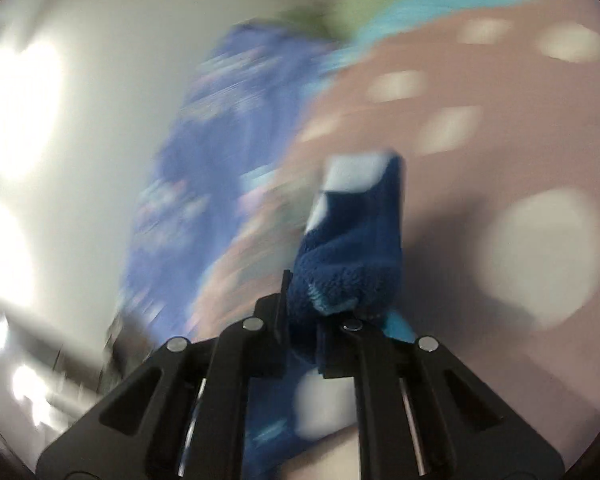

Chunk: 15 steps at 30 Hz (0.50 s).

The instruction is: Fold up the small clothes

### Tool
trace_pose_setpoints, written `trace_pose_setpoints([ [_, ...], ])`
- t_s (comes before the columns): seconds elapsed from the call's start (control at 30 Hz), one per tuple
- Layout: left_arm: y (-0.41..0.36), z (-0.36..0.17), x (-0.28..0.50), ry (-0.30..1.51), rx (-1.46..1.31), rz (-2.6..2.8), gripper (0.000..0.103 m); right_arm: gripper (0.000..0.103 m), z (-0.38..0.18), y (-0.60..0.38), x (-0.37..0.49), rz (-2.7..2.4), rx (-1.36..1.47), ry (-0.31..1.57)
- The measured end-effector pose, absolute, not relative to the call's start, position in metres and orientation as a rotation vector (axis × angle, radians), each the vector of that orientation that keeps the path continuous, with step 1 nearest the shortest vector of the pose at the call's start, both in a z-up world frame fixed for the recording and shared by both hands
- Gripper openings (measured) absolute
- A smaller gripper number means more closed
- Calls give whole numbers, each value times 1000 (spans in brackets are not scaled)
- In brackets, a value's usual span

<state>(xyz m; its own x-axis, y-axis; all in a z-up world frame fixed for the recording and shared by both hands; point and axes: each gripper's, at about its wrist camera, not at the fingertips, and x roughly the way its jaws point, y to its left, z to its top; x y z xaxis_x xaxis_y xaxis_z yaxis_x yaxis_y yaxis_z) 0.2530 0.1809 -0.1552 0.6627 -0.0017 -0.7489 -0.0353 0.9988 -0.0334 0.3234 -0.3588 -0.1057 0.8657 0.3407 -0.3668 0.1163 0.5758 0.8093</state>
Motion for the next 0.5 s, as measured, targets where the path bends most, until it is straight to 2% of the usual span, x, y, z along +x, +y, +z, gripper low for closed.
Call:
trace_pose_setpoints([
  [0.1, 181, -155, 252, 844, -44, 20, 40, 9, -59, -256, 310, 439, 766, 499],
  [0.2, 182, -155, 252, 840, -50, 16, 40, 9, -49, -159, 298, 668, 611, 538],
  [0.37, 190, -153, 249, 824, -108, -25, 41, 9, -106, -60, 297, 688, 378, 730],
  [0.5, 196, -144, 245, 793, -185, -124, 51, 11, -150, -51, 294, 681, 338, 825],
])
